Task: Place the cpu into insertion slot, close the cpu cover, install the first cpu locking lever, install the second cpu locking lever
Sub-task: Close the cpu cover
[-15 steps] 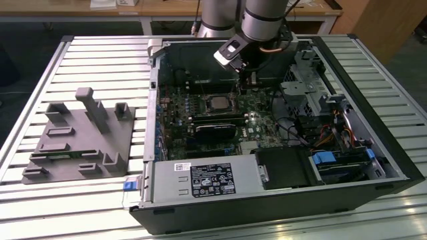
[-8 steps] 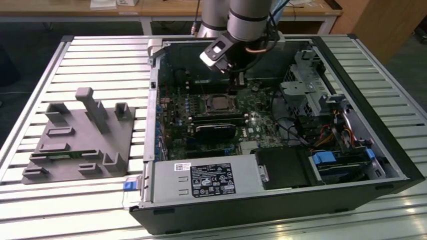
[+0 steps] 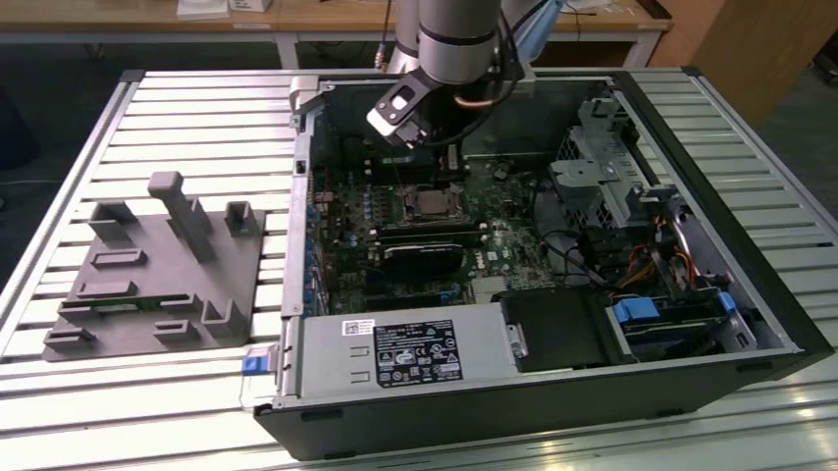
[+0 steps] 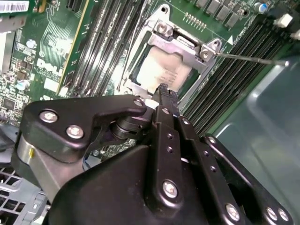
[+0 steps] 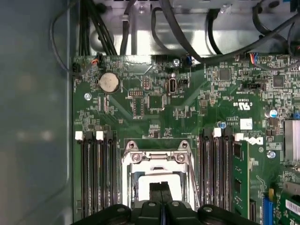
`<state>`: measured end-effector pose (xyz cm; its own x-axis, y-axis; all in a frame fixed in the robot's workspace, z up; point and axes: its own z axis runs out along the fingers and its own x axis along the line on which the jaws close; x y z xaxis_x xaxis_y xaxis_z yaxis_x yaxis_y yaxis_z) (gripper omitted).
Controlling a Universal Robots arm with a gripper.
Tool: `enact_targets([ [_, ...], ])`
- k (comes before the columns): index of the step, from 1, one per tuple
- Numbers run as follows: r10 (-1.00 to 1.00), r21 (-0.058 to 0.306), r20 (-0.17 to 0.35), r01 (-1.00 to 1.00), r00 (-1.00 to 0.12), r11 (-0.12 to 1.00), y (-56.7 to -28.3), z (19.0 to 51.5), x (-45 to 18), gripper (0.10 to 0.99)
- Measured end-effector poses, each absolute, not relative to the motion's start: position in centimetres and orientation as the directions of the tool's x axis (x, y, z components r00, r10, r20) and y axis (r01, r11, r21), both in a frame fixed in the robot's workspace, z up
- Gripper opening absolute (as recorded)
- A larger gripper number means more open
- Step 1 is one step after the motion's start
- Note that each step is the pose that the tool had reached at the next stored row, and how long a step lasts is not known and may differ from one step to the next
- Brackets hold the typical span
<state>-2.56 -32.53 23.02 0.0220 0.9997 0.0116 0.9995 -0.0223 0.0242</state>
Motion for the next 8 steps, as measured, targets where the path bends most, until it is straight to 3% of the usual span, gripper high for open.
enact_targets([
  [8, 1.000, 0.035, 0.012, 0.999, 0.022, -0.022, -32.6, 21.8, -3.9, 0.106],
])
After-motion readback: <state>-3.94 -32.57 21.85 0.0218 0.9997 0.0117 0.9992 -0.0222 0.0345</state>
